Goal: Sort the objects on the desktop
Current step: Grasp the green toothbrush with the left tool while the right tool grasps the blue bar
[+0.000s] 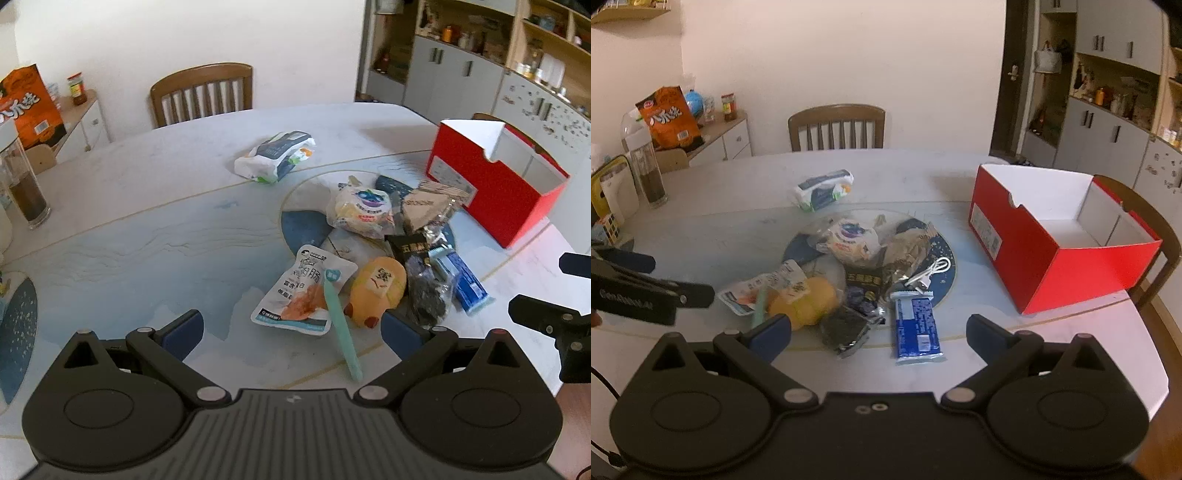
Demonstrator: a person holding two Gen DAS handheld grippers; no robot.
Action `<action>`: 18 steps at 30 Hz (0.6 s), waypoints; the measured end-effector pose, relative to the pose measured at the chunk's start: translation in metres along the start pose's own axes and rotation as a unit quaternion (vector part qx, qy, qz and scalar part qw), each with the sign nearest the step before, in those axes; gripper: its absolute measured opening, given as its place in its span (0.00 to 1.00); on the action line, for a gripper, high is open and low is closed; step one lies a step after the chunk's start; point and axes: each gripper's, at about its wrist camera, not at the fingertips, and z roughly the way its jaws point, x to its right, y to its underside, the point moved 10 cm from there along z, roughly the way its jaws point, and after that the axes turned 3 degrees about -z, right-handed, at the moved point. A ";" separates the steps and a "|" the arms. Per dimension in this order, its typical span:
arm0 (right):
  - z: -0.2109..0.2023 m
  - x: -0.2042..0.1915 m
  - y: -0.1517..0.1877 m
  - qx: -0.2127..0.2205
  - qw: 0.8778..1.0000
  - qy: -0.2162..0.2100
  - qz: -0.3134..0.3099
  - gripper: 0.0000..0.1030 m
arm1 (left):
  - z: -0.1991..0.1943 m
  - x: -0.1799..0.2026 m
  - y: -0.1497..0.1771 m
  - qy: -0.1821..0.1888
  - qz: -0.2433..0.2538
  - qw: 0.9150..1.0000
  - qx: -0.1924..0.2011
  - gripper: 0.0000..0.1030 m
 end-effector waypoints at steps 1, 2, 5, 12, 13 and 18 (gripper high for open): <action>0.003 0.003 0.000 -0.001 1.000 -0.003 -0.002 0.98 | 0.003 0.002 -0.001 -0.001 -0.003 1.000 -0.001 1.00; 0.007 0.006 -0.001 -0.002 1.000 -0.006 -0.004 0.98 | 0.006 0.005 -0.001 -0.001 -0.005 1.000 -0.003 1.00; 0.019 0.014 -0.001 -0.006 1.000 -0.018 -0.013 0.99 | 0.015 0.012 0.001 -0.002 -0.013 1.000 -0.010 1.00; 0.045 0.023 0.009 -0.022 0.998 -0.051 -0.033 0.98 | 0.035 0.026 0.011 -0.008 -0.011 1.000 -0.027 0.99; 0.048 0.024 0.010 -0.024 0.998 -0.053 -0.035 0.98 | 0.038 0.028 0.012 -0.011 -0.009 0.999 -0.030 0.99; 0.070 0.029 0.014 -0.035 0.996 -0.059 -0.049 0.94 | 0.053 0.031 0.019 -0.034 -0.005 0.999 -0.039 0.99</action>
